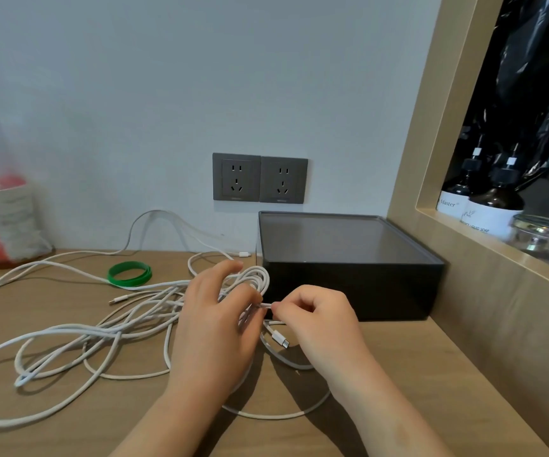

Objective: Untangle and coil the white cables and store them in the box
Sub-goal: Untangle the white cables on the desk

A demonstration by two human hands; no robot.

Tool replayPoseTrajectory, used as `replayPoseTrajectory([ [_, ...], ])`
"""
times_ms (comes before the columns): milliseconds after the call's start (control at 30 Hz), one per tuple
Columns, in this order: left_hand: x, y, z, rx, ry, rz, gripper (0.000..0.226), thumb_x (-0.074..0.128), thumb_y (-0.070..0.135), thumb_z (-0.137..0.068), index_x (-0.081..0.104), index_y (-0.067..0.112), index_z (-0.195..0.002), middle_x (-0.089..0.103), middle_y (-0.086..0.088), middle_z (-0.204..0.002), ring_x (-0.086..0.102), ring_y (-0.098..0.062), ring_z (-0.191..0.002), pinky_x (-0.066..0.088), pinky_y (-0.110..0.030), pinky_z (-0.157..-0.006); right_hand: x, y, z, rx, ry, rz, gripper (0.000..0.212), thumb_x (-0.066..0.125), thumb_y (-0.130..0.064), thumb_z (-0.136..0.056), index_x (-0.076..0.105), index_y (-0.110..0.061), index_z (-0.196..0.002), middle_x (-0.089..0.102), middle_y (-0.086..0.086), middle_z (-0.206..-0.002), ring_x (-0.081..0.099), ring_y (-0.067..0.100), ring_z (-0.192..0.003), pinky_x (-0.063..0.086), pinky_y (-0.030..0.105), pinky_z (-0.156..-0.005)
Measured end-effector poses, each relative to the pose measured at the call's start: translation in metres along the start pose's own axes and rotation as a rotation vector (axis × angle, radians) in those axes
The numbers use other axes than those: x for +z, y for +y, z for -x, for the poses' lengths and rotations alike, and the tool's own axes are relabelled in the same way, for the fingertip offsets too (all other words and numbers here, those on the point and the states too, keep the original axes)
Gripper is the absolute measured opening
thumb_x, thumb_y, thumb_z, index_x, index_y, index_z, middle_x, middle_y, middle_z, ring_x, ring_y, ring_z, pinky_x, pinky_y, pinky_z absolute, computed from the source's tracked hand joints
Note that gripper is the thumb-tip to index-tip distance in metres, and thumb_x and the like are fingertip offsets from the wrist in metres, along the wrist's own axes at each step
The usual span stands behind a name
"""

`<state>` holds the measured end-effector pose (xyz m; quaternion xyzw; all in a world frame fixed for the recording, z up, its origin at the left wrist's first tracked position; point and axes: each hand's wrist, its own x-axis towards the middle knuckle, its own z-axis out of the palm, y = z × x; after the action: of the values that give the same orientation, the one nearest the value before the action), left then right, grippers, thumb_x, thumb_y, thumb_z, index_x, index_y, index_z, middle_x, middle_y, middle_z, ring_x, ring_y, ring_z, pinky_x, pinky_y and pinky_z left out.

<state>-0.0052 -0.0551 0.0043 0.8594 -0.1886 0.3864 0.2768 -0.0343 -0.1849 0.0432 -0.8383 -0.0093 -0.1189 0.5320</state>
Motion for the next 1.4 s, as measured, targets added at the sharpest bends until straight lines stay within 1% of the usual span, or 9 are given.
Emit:
replayPoseTrajectory([
  [133, 0.001, -0.002, 0.000, 0.095, 0.033, -0.013, 0.020, 0.082, 0.008, -0.066, 0.066, 0.013, -0.077, 0.062, -0.009, -0.105, 0.053, -0.028, -0.100, 0.040, -0.032, -0.080, -0.001, -0.003, 0.002, 0.075, 0.009, -0.104, 0.021, 0.062, -0.021, -0.085, 0.065, -0.014, -0.065, 0.055, -0.009, -0.054, 0.051, 0.005, -0.057, 0.036, 0.014, -0.046],
  [300, 0.003, -0.005, 0.001, 0.163, 0.080, -0.055, 0.010, 0.074, 0.013, -0.072, 0.065, 0.014, -0.077, 0.061, -0.006, -0.098, 0.045, -0.021, -0.097, 0.042, -0.031, -0.073, -0.002, -0.007, 0.003, 0.131, 0.004, -0.243, 0.018, 0.062, -0.015, -0.084, 0.066, -0.001, -0.073, 0.043, -0.011, -0.040, 0.043, 0.000, -0.041, 0.031, 0.011, -0.040],
  [433, 0.003, -0.006, 0.000, 0.175, 0.091, -0.061, 0.019, 0.050, 0.027, -0.080, 0.063, 0.014, -0.078, 0.061, -0.005, -0.095, 0.046, -0.021, -0.093, 0.039, -0.028, -0.072, -0.004, -0.010, 0.006, 0.155, -0.005, -0.307, 0.020, 0.060, -0.011, -0.084, 0.062, -0.007, -0.065, 0.042, -0.012, -0.037, 0.041, 0.001, -0.037, 0.030, 0.013, -0.041],
  [700, 0.002, -0.004, -0.002, 0.151, 0.037, -0.042, 0.020, 0.048, 0.029, -0.082, 0.061, 0.014, -0.078, 0.062, -0.005, -0.093, 0.057, -0.028, -0.087, 0.040, -0.029, -0.070, -0.010, -0.012, 0.008, 0.115, -0.008, -0.344, 0.023, 0.059, -0.008, -0.082, 0.059, -0.009, -0.059, 0.040, -0.011, -0.037, 0.040, 0.001, -0.034, 0.029, 0.016, -0.045],
  [867, 0.001, -0.003, -0.003, 0.005, -0.009, 0.092, 0.011, 0.068, 0.024, -0.082, 0.060, 0.019, -0.088, 0.057, 0.002, -0.104, 0.054, -0.013, -0.090, 0.035, -0.011, -0.072, -0.010, -0.010, 0.007, 0.120, -0.049, -0.312, 0.020, 0.057, -0.009, -0.083, 0.058, -0.008, -0.063, 0.038, -0.007, -0.043, 0.035, 0.003, -0.036, 0.029, 0.015, -0.041],
  [1000, -0.007, 0.005, -0.005, -0.285, -0.101, 0.159, 0.042, 0.065, 0.042, -0.082, 0.047, 0.027, -0.118, 0.045, 0.019, -0.106, 0.050, -0.003, -0.091, 0.036, -0.014, -0.068, -0.013, -0.009, 0.004, 0.169, -0.081, -0.342, 0.023, 0.053, -0.006, -0.083, 0.052, -0.009, -0.061, 0.035, -0.001, -0.048, 0.030, 0.006, -0.038, 0.027, 0.018, -0.040],
  [1067, -0.010, 0.008, -0.005, -0.359, -0.137, 0.180, 0.052, 0.063, 0.049, -0.080, 0.039, 0.030, -0.122, 0.047, 0.022, -0.099, 0.053, -0.003, -0.086, 0.039, -0.016, -0.069, -0.013, -0.009, 0.004, 0.200, -0.100, -0.343, 0.025, 0.051, -0.004, -0.084, 0.050, -0.009, -0.060, 0.037, 0.001, -0.048, 0.031, 0.009, -0.042, 0.029, 0.021, -0.042],
  [1300, -0.014, 0.006, -0.008, -0.246, -0.015, 0.279, 0.041, 0.080, 0.024, -0.070, 0.043, 0.040, -0.082, 0.051, 0.017, -0.087, 0.051, 0.000, -0.085, 0.038, -0.005, -0.072, -0.010, -0.020, 0.000, 0.427, -0.167, -0.331, 0.024, 0.052, -0.016, -0.091, 0.063, -0.002, -0.074, 0.053, 0.010, -0.063, 0.044, 0.014, -0.047, 0.043, 0.026, -0.049],
  [1400, -0.015, 0.011, -0.007, -0.177, -0.064, 0.322, 0.045, 0.082, 0.019, -0.067, 0.046, 0.042, -0.082, 0.051, 0.017, -0.091, 0.051, 0.004, -0.092, 0.040, -0.005, -0.075, -0.009, -0.012, 0.002, 0.318, -0.140, -0.325, 0.030, 0.054, -0.035, -0.092, 0.068, -0.010, -0.083, 0.063, 0.006, -0.071, 0.049, 0.010, -0.048, 0.043, 0.021, -0.046],
])
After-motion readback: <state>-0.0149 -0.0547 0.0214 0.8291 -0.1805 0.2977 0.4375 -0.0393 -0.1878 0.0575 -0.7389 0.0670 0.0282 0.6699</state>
